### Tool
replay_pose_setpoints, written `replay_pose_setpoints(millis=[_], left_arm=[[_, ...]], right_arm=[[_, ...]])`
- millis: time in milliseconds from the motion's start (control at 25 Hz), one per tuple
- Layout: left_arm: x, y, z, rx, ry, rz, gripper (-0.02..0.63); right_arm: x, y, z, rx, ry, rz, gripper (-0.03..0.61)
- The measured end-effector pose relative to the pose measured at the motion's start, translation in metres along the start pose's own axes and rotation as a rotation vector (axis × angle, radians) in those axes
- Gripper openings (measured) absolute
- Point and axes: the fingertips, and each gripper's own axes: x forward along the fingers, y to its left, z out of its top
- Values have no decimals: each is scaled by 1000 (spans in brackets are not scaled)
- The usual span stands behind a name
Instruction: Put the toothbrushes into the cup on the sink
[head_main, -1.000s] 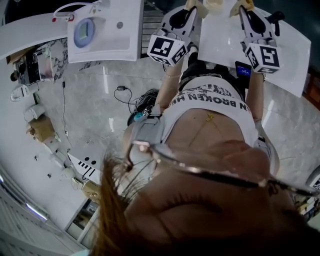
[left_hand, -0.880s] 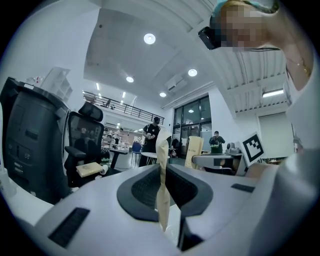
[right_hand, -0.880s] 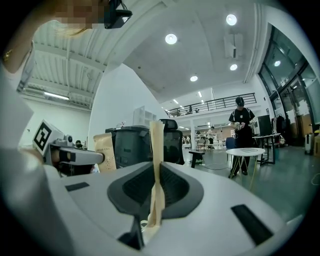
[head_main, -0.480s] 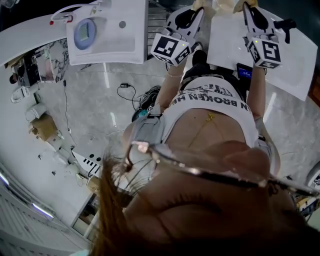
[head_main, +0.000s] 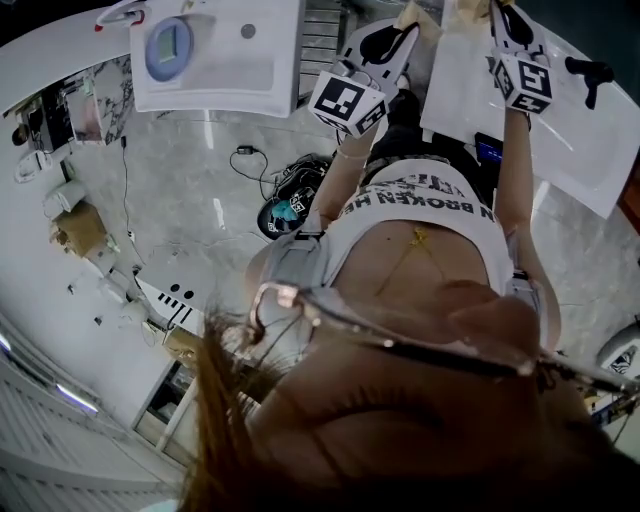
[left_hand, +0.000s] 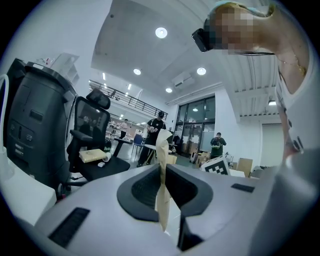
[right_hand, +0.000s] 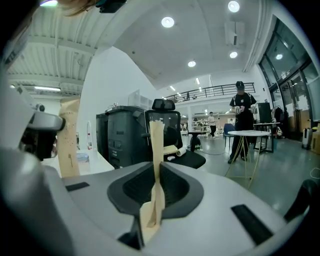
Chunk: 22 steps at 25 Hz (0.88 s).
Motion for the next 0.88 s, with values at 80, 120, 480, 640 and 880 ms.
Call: replay_pose_setpoints(millis=[80,120,480,640,880], left_arm=[[1,0,-4,-4,7,2,40],[1,0,-5,-7,9,4,40],[-1,4,-11,-19,19,18,40],[-1,6,-11,-24,13,23,40],[1,7,-11,-26,14,14,40]], right_arm=[[9,-4,-18,6,34,-5,46],[14,-5,-26,6,52,-8,46],[35,-10,-68,18,150,-3,46],[39,-11,-64,27,157,9,53],[27,-8,-58,77,139,51,157]])
